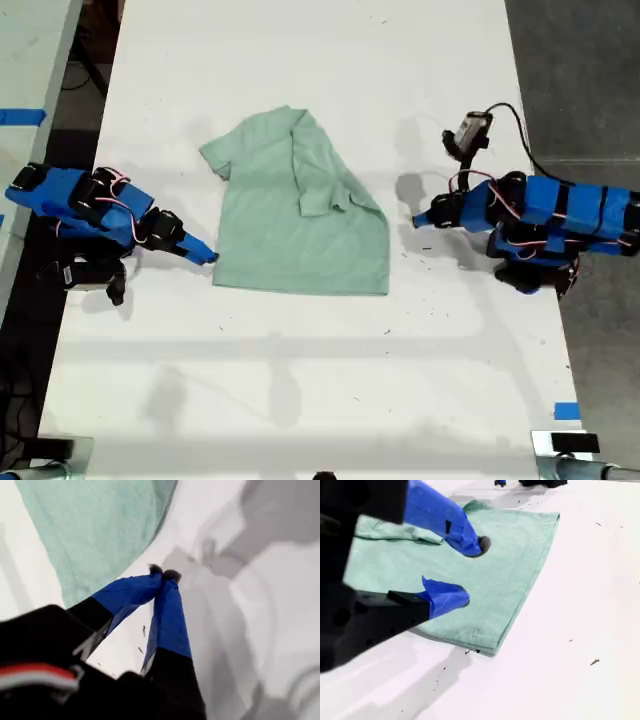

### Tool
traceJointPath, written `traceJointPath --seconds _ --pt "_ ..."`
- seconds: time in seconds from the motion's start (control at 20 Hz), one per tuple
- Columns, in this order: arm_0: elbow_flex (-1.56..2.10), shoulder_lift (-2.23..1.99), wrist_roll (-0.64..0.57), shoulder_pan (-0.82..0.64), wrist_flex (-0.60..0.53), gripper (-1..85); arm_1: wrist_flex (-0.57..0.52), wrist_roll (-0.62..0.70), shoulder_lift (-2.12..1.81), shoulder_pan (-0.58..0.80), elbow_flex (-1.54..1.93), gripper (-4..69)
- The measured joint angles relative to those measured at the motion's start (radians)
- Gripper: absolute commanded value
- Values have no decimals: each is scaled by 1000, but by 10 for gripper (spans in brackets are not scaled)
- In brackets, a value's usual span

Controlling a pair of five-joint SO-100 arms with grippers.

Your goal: Fold t shirt

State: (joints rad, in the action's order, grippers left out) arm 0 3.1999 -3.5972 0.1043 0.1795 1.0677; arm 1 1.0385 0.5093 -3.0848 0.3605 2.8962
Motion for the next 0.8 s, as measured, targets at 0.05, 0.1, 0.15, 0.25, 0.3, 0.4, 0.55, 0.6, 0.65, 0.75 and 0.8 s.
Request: traceJointPath --seconds 0.05,0.1,0.15,0.25,0.3,0.4,0.55,0.6,0.65,0.75,0.8 --pt "0 0 0 0 0 125 69 -23 -167 0 109 -3" --pt "0 0 0 2 0 125 143 -57 -291 0 132 -3" --pt "0 0 0 2 0 125 147 -64 -367 0 144 -3" --pt "0 0 0 2 0 126 150 -81 -390 -2 147 -3" --pt "0 0 0 2 0 126 152 -87 -399 -3 149 -3" --pt "0 0 0 2 0 126 153 -95 -405 -3 149 -3" --pt "0 0 0 2 0 126 153 -95 -405 -3 149 -3" --pt "0 0 0 2 0 126 153 -95 -405 -3 149 -3" --pt "0 0 0 2 0 126 153 -97 -405 -3 149 -3" --pt "0 0 0 2 0 126 153 -104 -405 -3 149 -3" --pt "0 0 0 2 0 126 153 -104 -405 -3 149 -3"
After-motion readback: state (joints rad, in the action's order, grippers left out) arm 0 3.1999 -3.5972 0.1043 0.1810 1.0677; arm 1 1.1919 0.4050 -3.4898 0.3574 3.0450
